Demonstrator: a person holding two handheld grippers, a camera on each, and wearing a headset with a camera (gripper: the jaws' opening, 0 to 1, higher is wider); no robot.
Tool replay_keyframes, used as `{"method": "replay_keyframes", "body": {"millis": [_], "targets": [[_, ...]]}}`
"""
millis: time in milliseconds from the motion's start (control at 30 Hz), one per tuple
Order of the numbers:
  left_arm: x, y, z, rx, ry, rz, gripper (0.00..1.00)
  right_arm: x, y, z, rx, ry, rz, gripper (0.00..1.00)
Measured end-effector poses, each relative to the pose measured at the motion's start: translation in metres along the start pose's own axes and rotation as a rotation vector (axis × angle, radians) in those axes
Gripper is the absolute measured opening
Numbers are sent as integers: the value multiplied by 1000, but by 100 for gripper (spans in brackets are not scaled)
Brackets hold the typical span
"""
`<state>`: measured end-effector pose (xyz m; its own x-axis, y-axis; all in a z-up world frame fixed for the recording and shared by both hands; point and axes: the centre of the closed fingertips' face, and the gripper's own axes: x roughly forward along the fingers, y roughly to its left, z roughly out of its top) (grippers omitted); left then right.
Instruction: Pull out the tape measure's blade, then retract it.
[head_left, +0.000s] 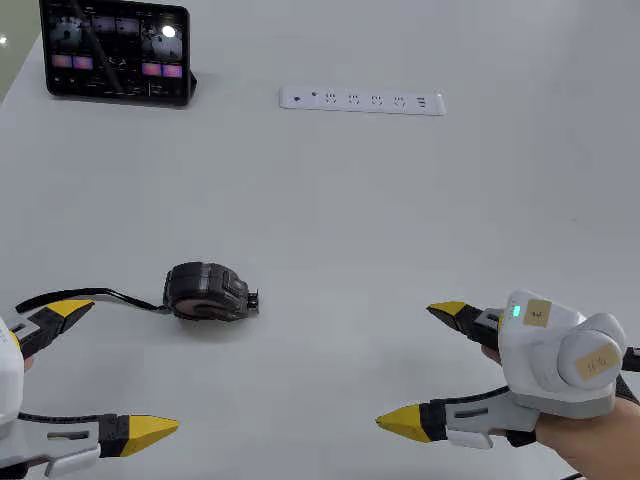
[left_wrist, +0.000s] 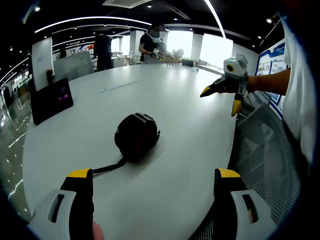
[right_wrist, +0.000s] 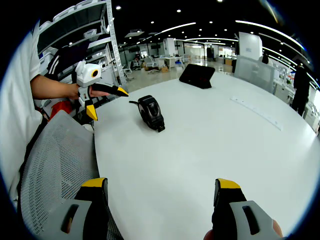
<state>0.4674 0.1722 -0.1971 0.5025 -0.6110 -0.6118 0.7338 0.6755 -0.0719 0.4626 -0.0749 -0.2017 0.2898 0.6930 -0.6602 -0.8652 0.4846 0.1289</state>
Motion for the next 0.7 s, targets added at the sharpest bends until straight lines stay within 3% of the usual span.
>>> {"method": "replay_keyframes", "body": {"millis": [700], "targets": [[5, -2, -2, 2, 7, -12, 99, 1, -1, -2, -5, -3, -6, 90]]}}
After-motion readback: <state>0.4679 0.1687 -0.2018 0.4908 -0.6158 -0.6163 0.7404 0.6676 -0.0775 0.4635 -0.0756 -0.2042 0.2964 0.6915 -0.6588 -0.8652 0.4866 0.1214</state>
